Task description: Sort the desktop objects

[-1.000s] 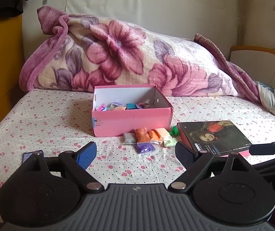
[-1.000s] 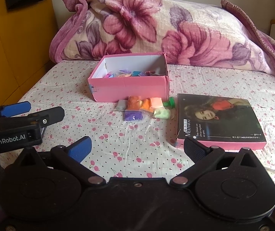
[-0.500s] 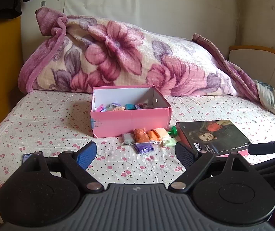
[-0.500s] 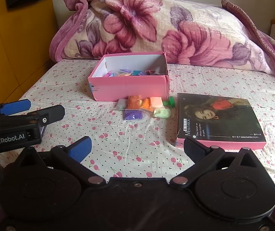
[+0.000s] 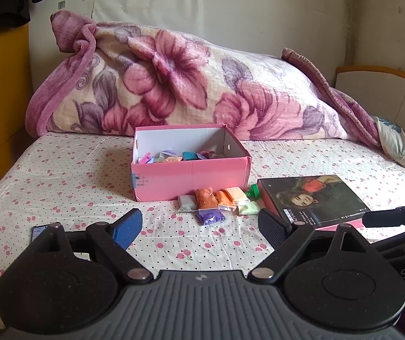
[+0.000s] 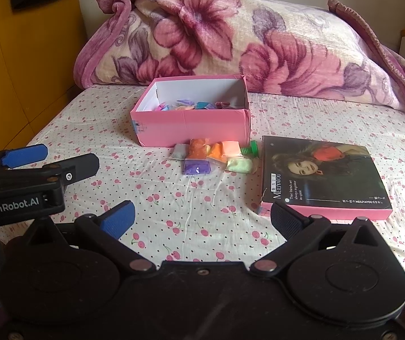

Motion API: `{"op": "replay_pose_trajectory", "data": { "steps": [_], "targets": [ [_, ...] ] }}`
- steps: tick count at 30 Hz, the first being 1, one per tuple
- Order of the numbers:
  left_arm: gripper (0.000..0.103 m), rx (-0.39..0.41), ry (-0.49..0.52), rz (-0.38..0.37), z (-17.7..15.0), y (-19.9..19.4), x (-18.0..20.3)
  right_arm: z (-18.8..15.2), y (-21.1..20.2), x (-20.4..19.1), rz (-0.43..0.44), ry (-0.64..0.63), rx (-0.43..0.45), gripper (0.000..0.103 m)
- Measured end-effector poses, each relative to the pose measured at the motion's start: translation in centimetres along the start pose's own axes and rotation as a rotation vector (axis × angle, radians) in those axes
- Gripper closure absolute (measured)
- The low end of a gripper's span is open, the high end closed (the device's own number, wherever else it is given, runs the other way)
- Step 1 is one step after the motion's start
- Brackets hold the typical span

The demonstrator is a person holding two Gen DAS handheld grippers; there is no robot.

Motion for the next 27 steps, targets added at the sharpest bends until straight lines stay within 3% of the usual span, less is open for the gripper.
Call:
{"op": "replay_pose_trajectory", "data": {
  "steps": [27],
  "targets": [
    [0.014,0.004,0.006,-0.005,-0.09,-0.22,-0.41,0.2,0.01,0.19,0.007,0.003,-0.003,0.001]
  ]
}}
Point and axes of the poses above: each gripper's, at about its wrist camera, not at the fingertips, and y roughly the way its jaws point, x to its right, z to its top, the point moved 8 cm from there along y, roughly the way its jaws point, and after that the axes turned 11 degrees about -y, right-handed, at the moved point
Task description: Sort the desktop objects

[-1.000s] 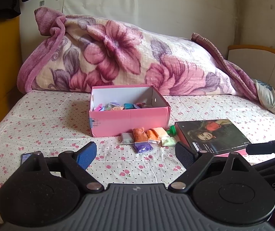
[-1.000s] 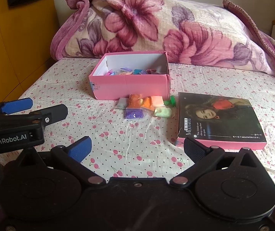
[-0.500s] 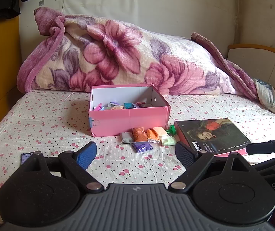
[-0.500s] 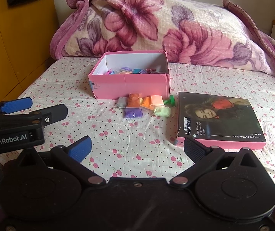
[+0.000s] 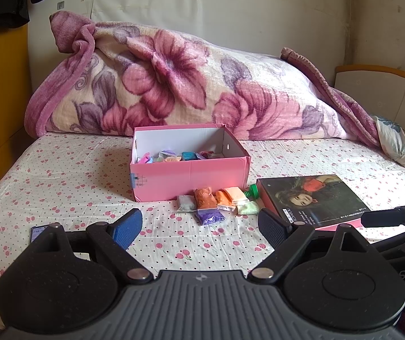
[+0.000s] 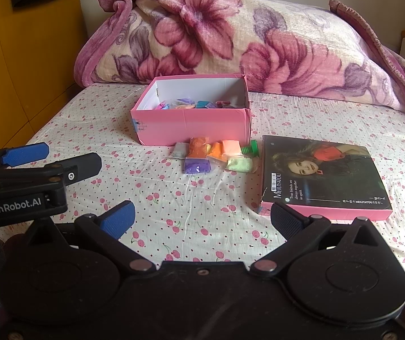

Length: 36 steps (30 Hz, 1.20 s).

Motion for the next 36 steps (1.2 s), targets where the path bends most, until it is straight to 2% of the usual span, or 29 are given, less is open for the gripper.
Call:
{"op": "replay_pose_trajectory", "data": {
  "steps": [10,13,23,30,36],
  "targets": [
    [0.014,-0.005,-0.009,-0.005,-0.3,0.5,0.3,-0.2,0.6,0.4,0.061,0.009,0.025,0.001],
    [0.014,-0.013,-0.021,-0.01,-0.5,0.8,0.0,-0.2,0.8,0.2,0.045,0.004,0.025,0.001],
    [0.014,-0.061,-0.066,-0.023,-1.7,3.6,-1.4,-0.3,4.1,1.7,0.039,0.038,0.004,0.001],
    [0.014,-0.109,-0.077,0.01,-2.4,6.5,-3.0,-0.3,6.9,3.0,0.012,0.051,-0.013,0.001],
    [0.014,-0.153,-0.092,0.008,-3.1,9.4,-3.9,0.0,9.4,3.6,0.039,0.08,-0.007,0.001]
  ]
}}
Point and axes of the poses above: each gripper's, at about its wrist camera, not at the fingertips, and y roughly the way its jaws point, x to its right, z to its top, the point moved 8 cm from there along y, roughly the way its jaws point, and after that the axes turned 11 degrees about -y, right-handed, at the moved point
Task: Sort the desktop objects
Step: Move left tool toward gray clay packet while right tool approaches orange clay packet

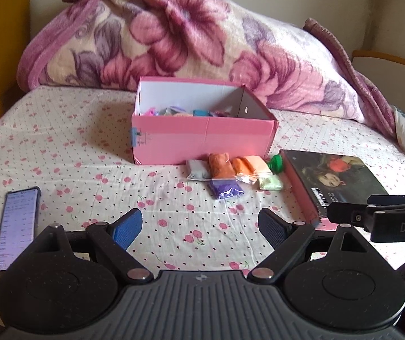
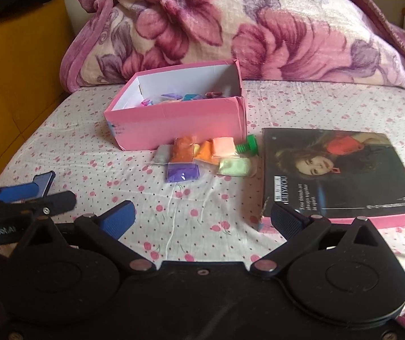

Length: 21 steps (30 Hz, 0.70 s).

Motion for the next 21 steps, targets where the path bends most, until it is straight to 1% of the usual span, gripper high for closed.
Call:
{"op": "replay_pose_trajectory", "data": {
  "steps": [8,11,14,18,21],
  "targets": [
    [0.014,-0.014,0.013,0.023,0.5,3.7,-1.6,0.8,3.9,0.5,0.059,0.02,-0.037,0.001],
    [0.014,-0.026,0.024,0.029,1.2,5.6,-2.1,1.3,5.4,0.6,0.08,0.015,-0.051,0.001],
    [0.014,-0.035,0.035,0.03,1.6,7.1,-2.3,2.4,6.9,0.7,0.087,0.002,-0.043,0.001],
    [0.014,-0.048,0.027,0.012,2.2,8.8,-2.5,4.2,9.1,1.0,0.091,-0.019,-0.026,0.001],
    [0.014,-0.035,0.033,0.002,3.1,10.0,-2.5,5.0,10.9,1.4,0.086,-0.052,-0.023,0.001]
  ]
}}
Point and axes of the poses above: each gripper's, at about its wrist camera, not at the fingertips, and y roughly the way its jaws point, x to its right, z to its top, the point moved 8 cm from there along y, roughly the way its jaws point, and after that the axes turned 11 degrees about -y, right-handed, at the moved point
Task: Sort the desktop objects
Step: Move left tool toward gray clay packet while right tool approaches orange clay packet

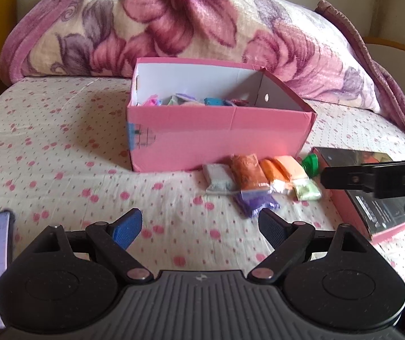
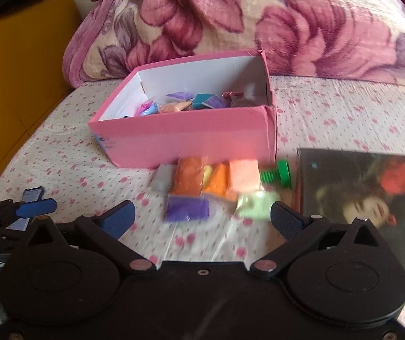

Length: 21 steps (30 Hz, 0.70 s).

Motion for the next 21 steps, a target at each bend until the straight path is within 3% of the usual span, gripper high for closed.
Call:
{"op": "replay_pose_trajectory", "data": {
  "steps": [11,15,18,21],
  "targets": [
    [0.014,0.015,0.032,-0.037,0.8,4.6,0.6,0.5,5.2,1.0,-0.007,-0.113,-0.016,0.003],
    [0.014,0.01,0.04,-0.057,0.8,6.3,0.9,0.7,6.3,1.0,0.009,-0.122,-0.016,0.023],
    [0.014,0.008,0.046,-0.07,0.9,7.7,1.0,0.9,6.6,1.3,0.02,-0.111,-0.012,0.029],
    [0.03,0.002,0.027,-0.082,1.3,8.9,0.8,1.0,6.9,1.5,0.03,-0.101,-0.009,0.039]
  ]
}}
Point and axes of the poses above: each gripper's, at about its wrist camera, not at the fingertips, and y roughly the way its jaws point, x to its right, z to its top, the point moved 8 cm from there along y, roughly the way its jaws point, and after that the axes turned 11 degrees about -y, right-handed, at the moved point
